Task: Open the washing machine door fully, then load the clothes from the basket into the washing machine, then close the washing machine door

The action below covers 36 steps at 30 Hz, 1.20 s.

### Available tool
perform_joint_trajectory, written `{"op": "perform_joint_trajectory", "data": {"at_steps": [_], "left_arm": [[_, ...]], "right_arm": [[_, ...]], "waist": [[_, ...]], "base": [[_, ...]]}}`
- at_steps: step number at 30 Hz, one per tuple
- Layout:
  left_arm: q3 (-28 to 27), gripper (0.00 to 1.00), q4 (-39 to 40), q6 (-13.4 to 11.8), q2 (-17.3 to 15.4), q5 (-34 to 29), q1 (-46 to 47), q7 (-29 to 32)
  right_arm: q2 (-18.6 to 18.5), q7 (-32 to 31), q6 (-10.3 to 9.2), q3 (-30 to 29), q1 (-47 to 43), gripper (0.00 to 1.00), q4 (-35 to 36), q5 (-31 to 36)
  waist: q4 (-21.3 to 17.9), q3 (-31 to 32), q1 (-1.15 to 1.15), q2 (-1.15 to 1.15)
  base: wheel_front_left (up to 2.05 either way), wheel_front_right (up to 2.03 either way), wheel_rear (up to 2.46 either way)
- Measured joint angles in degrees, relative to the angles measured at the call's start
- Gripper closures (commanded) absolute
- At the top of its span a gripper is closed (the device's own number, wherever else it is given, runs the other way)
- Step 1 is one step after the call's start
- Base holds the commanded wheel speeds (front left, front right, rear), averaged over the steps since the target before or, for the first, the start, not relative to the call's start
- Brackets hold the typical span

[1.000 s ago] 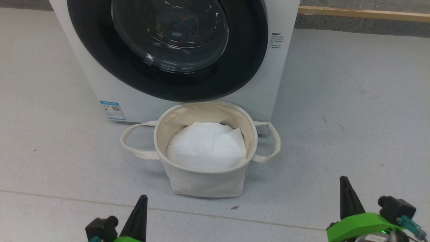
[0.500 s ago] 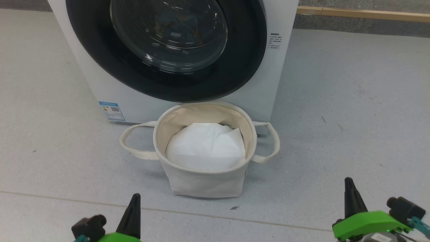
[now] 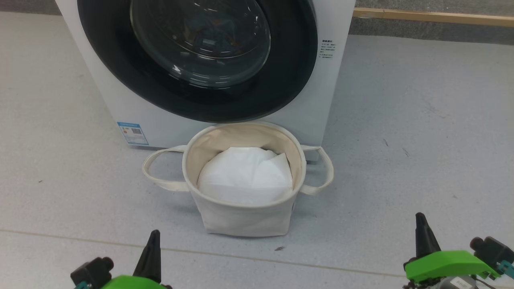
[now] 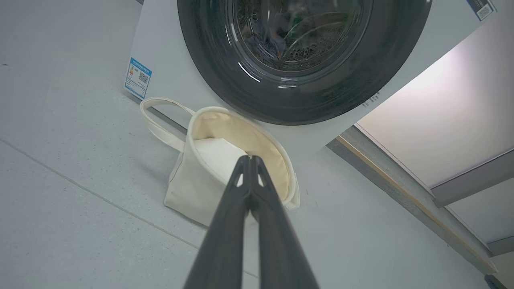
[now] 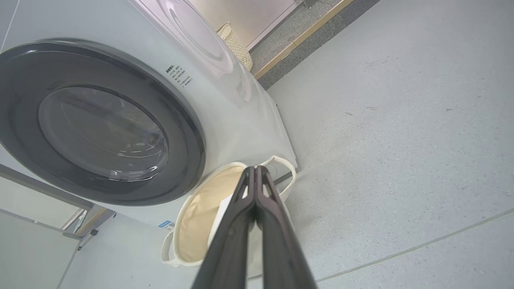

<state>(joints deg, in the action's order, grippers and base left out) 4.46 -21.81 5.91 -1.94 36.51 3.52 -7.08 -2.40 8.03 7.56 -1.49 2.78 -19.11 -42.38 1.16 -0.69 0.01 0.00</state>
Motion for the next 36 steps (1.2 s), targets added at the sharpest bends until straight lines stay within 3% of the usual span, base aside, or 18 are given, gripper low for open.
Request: {"op": "perform_joint_trajectory", "data": {"at_steps": [36], "left_arm": [[-3.92,1.0,2.59,0.53,-0.02,24.8,0.01,6.04]], "right_arm": [[0.0,-6.46,-0.07,-2.82,0.33,1.0,1.25,-22.16]], "waist": [[-0.53,0.23,0.0,0.0]], "base": [[0.0,0.0,0.0]]}}
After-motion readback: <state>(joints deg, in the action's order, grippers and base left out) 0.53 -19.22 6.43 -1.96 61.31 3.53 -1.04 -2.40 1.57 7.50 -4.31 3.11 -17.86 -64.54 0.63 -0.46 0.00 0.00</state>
